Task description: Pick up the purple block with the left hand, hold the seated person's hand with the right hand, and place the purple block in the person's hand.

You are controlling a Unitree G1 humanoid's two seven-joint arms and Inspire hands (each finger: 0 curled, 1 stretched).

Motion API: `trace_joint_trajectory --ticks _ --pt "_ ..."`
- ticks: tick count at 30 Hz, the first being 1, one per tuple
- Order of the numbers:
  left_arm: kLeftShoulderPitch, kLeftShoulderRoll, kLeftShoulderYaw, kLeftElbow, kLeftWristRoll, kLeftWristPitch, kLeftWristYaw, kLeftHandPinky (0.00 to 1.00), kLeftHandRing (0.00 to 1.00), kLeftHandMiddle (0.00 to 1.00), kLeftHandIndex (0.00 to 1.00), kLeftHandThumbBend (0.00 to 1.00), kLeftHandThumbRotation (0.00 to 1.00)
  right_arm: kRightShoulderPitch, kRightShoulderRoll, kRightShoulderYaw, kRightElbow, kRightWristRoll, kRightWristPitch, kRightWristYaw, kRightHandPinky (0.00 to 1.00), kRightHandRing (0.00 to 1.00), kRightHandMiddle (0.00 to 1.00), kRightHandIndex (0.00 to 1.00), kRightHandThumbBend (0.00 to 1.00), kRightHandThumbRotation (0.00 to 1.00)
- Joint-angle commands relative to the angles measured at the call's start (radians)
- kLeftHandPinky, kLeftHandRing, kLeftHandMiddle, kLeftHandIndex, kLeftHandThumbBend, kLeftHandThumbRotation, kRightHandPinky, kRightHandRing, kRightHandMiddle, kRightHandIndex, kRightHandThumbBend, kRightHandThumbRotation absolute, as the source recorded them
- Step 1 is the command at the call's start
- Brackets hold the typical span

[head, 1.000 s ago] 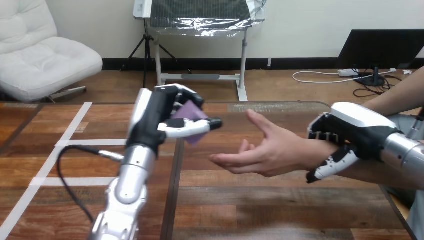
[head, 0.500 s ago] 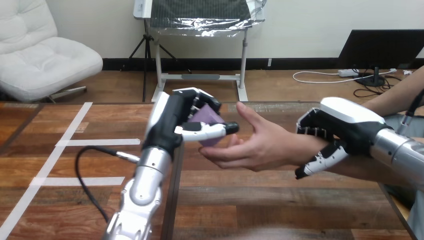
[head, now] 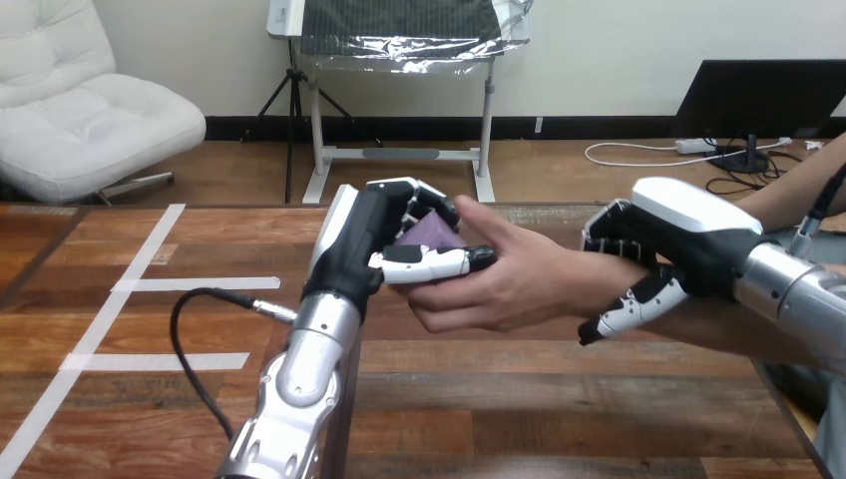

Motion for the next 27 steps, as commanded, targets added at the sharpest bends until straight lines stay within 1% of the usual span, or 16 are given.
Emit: trace_joint_trajectory --ticks 1,7,14,19,27 --pt "-0.095 -0.013 -0.014 0.003 0.001 -0.031 -0.005 0.36 0.4 0.43 0.43 0.74 0.0 0.031 0.012 -0.048 0.001 0.038 0.014 -0.002 0.31 0.34 0.38 0.41 0.8 0.18" --pt "-0.098 -0.021 -0.021 0.008 0.004 -0.028 -0.011 0.36 0.4 0.43 0.42 0.73 0.0 0.035 0.013 -0.05 -0.03 0.029 0.031 0.0 0.31 0.34 0.39 0.42 0.79 0.19" --pt "-0.096 -0.033 -0.025 0.008 -0.002 -0.024 -0.017 0.36 0.4 0.43 0.42 0.73 0.0 0.043 0.014 -0.054 -0.065 0.03 0.049 0.002 0.31 0.34 0.39 0.42 0.79 0.2" --pt "-0.096 -0.037 -0.029 0.014 -0.001 -0.031 -0.017 0.36 0.39 0.42 0.42 0.74 0.0 0.044 0.011 -0.052 -0.078 0.025 0.06 0.004 0.31 0.35 0.4 0.43 0.79 0.21" --pt "-0.092 -0.038 -0.036 0.009 0.006 -0.029 -0.014 0.36 0.39 0.42 0.42 0.74 0.0 0.044 0.012 -0.051 -0.081 0.026 0.058 0.004 0.3 0.34 0.39 0.42 0.8 0.22"
